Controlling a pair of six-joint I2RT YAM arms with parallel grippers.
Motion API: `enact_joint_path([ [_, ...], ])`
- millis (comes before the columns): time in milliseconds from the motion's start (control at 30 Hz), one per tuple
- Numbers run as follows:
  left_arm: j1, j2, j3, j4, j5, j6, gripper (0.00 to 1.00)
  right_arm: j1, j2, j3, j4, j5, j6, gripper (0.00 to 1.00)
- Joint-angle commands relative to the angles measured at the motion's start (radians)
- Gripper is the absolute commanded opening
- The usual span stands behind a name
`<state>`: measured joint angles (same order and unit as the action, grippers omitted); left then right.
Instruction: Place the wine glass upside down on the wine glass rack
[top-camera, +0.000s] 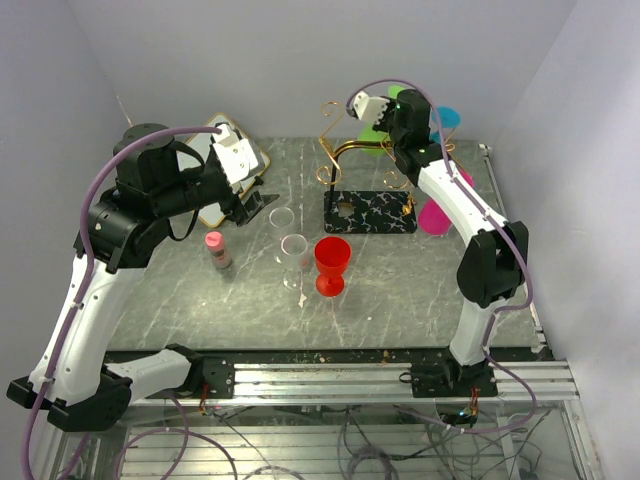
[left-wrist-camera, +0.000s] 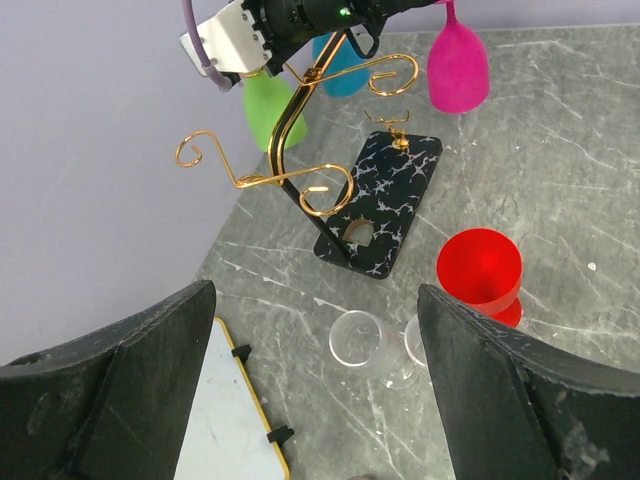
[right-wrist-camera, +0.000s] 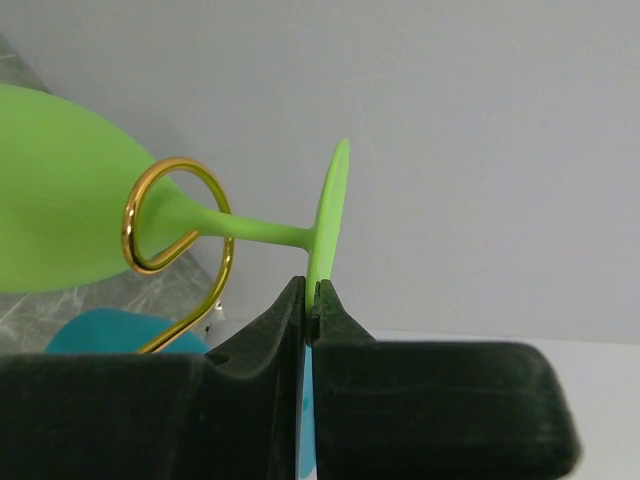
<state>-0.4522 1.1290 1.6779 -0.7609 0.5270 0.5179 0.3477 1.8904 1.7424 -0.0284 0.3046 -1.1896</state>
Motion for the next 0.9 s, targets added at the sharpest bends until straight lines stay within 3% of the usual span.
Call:
enact_joint_path([
  [0,0.012,-0.017,-0.007,-0.009,0.011,0.014,0.92,0.001,0.017,0.058,0.008,-0.004,0.011,0.00],
  [867,0.012,-0.031,-0.017,-0.014,0.019,0.020,0.93,0.034,-0.007,0.018,-0.044,-0.033,-0.004,0.00],
])
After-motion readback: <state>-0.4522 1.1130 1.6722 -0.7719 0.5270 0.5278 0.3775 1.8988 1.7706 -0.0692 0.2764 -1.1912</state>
